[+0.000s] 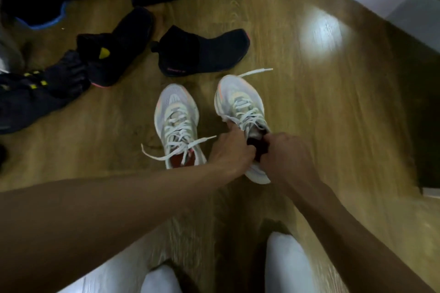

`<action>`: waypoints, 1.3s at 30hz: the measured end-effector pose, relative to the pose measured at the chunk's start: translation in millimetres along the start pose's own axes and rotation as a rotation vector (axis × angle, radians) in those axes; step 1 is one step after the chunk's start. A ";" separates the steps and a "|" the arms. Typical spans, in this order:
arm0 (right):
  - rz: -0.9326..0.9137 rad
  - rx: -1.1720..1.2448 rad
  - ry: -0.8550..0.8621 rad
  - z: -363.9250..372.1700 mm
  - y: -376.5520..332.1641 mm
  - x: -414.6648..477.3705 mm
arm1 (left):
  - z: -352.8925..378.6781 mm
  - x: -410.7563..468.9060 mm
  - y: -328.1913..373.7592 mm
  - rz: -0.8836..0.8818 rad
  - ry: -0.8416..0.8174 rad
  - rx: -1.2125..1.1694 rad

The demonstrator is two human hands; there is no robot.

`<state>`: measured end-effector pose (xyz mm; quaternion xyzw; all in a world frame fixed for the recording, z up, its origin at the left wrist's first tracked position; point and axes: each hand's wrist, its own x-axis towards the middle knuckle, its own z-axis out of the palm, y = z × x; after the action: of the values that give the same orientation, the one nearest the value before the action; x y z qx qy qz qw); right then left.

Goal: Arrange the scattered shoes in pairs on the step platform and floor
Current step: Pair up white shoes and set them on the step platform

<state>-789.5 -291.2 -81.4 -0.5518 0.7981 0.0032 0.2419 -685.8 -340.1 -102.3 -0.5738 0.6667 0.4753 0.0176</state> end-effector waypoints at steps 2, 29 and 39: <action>-0.066 0.026 -0.019 8.0 -16.2 -1.5 | -10.2 -6.7 -17.2 -0.059 0.020 0.018; -0.102 -0.021 -0.043 15.1 -43.7 24.2 | -66.0 -48.7 -99.8 -0.293 0.083 0.110; 0.003 0.002 -0.041 -218.6 -92.2 -87.6 | -197.8 -188.7 88.6 -0.295 0.091 0.089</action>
<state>-767.8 -309.6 169.9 -0.5501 0.7939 0.0141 0.2587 -587.4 -338.1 167.7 -0.6850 0.5958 0.4111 0.0823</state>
